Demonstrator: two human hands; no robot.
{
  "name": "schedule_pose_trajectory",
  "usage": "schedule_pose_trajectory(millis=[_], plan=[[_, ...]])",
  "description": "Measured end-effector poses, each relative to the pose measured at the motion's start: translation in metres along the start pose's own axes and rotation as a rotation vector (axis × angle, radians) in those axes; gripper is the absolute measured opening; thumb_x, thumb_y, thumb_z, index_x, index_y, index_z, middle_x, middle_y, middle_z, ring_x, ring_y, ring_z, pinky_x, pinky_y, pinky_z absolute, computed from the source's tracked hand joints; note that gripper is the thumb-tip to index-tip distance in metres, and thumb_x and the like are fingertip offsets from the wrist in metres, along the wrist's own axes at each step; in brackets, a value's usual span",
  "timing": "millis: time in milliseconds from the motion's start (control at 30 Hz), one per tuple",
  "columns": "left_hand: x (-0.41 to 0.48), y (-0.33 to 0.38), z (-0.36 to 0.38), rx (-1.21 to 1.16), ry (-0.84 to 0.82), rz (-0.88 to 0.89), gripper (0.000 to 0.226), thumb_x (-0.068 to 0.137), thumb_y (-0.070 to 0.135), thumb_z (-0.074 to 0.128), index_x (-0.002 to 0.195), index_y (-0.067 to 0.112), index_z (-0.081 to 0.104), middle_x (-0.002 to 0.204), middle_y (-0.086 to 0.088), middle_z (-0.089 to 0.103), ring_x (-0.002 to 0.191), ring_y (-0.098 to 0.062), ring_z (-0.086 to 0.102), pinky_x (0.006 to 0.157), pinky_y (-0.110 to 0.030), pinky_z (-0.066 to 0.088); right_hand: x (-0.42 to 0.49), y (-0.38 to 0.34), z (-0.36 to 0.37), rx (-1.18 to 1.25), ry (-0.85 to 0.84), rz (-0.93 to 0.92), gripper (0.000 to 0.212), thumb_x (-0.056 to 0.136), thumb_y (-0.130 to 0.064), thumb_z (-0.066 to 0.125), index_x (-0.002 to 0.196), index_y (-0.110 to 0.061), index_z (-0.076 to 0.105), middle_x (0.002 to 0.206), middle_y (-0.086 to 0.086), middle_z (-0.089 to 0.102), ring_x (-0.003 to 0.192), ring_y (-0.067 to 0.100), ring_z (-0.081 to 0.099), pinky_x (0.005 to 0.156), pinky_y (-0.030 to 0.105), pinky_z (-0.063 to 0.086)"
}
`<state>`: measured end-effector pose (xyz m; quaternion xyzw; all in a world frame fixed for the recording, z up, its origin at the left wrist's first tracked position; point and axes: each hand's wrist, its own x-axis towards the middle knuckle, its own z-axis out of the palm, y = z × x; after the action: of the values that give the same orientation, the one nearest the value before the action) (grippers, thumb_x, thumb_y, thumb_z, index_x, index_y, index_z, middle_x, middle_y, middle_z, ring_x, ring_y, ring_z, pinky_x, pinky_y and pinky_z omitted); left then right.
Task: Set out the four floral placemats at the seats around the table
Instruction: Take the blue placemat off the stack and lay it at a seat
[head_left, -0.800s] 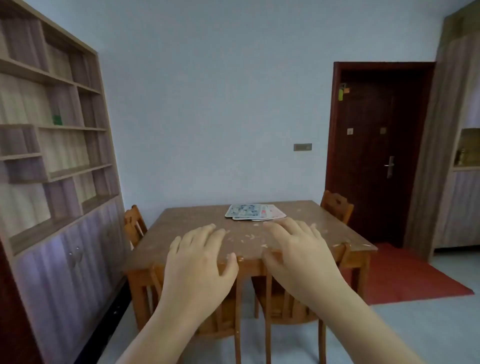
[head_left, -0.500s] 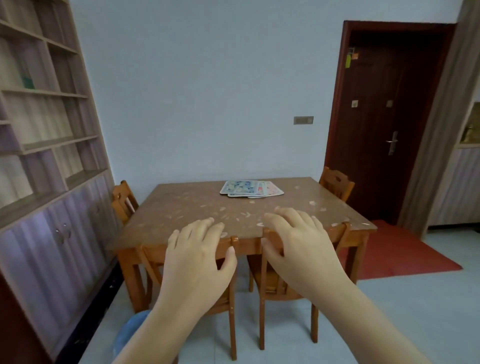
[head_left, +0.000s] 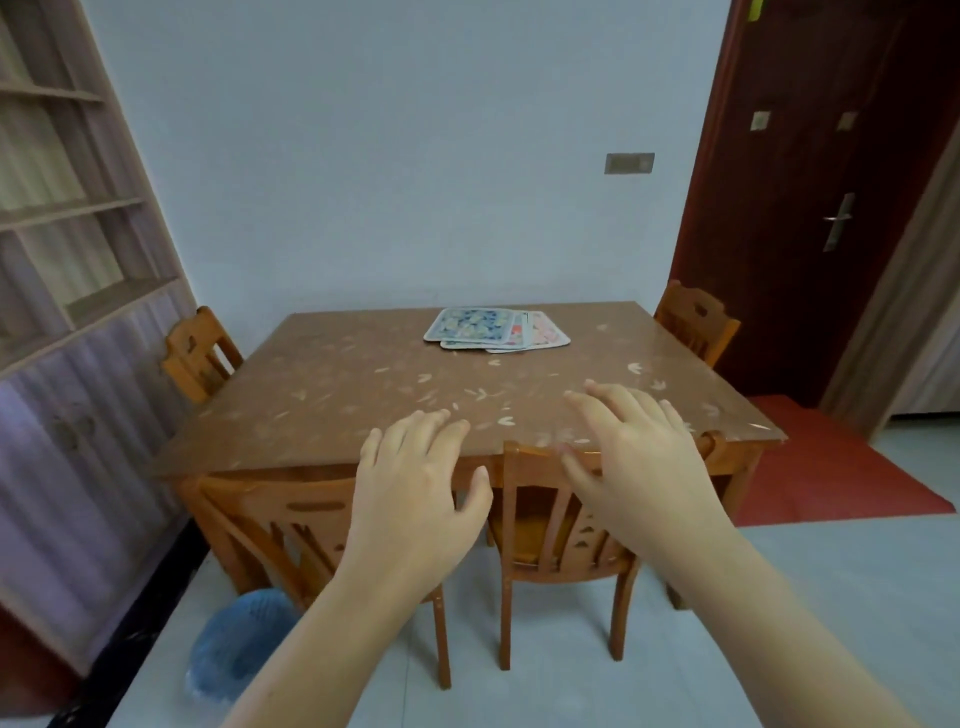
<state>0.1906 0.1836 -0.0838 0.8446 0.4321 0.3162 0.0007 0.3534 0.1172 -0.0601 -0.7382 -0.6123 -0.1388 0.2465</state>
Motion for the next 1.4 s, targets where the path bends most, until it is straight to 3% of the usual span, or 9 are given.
schedule_pose_trajectory(millis=[400, 733, 900, 1067, 1233, 1400], plan=[[0.09, -0.058, 0.09, -0.073, -0.005, -0.072, 0.041, 0.085, 0.032, 0.053, 0.124, 0.018, 0.052, 0.136, -0.001, 0.047, 0.132, -0.019, 0.029, 0.11, -0.041, 0.012, 0.105, 0.031, 0.083, -0.023, -0.091, -0.006, 0.041, 0.083, -0.027, 0.061, 0.122, -0.015, 0.054, 0.129, 0.009, 0.055, 0.122, 0.029, 0.045, 0.103, 0.052, 0.03], [0.217, -0.171, 0.144, -0.084, 0.011, -0.09, 0.039, 0.084, 0.029, 0.055, 0.121, 0.016, 0.054, 0.133, -0.003, 0.05, 0.13, -0.021, 0.033, 0.11, -0.044, 0.012, 0.254, 0.005, 0.179, -0.08, -0.147, -0.036, 0.043, 0.089, -0.036, 0.049, 0.13, -0.023, 0.044, 0.137, -0.001, 0.045, 0.126, 0.02, 0.037, 0.107, 0.044, 0.023], [0.271, -0.217, 0.168, -0.108, 0.046, -0.07, 0.038, 0.08, 0.021, 0.062, 0.117, 0.013, 0.058, 0.127, -0.007, 0.055, 0.126, -0.026, 0.039, 0.108, -0.046, 0.014, 0.309, -0.003, 0.226, -0.038, -0.16, -0.016, 0.042, 0.087, -0.032, 0.054, 0.127, -0.021, 0.049, 0.135, 0.002, 0.049, 0.125, 0.022, 0.04, 0.105, 0.044, 0.025], [0.314, -0.234, 0.21, -0.153, -0.004, -0.068, 0.037, 0.086, 0.027, 0.054, 0.122, 0.019, 0.054, 0.134, -0.001, 0.048, 0.131, -0.019, 0.029, 0.111, -0.04, 0.005, 0.353, 0.018, 0.262, -0.071, -0.197, -0.006, 0.043, 0.087, -0.032, 0.055, 0.127, -0.019, 0.049, 0.133, 0.003, 0.05, 0.123, 0.024, 0.041, 0.104, 0.044, 0.025], [0.368, -0.249, 0.263, 0.029, -0.015, 0.033, 0.038, 0.071, 0.016, 0.071, 0.106, 0.005, 0.063, 0.116, -0.014, 0.062, 0.116, -0.033, 0.051, 0.099, -0.058, 0.032, 0.405, 0.052, 0.316, -0.057, -0.246, -0.014, 0.042, 0.087, -0.031, 0.053, 0.127, -0.018, 0.049, 0.131, 0.002, 0.052, 0.12, 0.023, 0.043, 0.102, 0.039, 0.027], [0.429, -0.258, 0.328, 0.011, -0.067, -0.021, 0.037, 0.07, 0.011, 0.07, 0.105, 0.002, 0.062, 0.115, -0.016, 0.062, 0.114, -0.034, 0.053, 0.097, -0.058, 0.035, 0.463, 0.1, 0.374, 0.03, -0.288, 0.016, 0.04, 0.086, -0.027, 0.055, 0.124, -0.015, 0.052, 0.127, 0.005, 0.054, 0.118, 0.025, 0.045, 0.103, 0.042, 0.029]])
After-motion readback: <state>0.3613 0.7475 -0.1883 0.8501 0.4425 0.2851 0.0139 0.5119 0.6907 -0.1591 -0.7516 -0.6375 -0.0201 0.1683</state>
